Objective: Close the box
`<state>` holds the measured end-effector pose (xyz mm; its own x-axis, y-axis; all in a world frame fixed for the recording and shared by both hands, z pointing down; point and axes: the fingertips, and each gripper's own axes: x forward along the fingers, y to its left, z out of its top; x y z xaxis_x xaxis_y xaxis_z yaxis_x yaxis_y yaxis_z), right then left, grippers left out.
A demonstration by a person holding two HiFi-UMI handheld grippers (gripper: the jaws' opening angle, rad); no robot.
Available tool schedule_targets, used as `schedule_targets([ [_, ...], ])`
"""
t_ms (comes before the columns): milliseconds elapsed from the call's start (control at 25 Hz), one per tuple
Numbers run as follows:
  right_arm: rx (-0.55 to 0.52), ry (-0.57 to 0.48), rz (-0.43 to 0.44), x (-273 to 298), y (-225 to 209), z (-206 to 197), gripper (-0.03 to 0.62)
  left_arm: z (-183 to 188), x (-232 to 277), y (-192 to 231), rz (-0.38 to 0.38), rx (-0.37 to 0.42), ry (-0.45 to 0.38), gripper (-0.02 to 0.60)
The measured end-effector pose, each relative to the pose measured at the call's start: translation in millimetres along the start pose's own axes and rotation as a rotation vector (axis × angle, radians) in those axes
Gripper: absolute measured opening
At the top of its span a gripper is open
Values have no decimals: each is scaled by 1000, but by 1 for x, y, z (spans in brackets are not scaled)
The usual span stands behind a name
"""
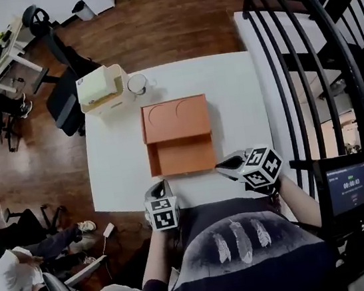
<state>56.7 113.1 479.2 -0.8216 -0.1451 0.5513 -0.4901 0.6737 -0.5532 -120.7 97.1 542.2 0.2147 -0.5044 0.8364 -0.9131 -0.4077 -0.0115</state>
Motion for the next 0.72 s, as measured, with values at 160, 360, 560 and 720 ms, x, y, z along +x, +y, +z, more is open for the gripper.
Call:
schedule_targets([
  [160,18,262,-368,-49,-104,-77,5,-20,14,-21,10,6,53,15],
  [360,-36,400,-439,-83,-140,-115,5,-44,19,-37,51,-24,135,15],
  [560,-142,454,-409,-71,-164,-84,4,-67,28,-42,90,-79,207,15],
  [720,-377,485,-379,-58,-188,-4,5,-63,36,-48,105,-25,226,15],
])
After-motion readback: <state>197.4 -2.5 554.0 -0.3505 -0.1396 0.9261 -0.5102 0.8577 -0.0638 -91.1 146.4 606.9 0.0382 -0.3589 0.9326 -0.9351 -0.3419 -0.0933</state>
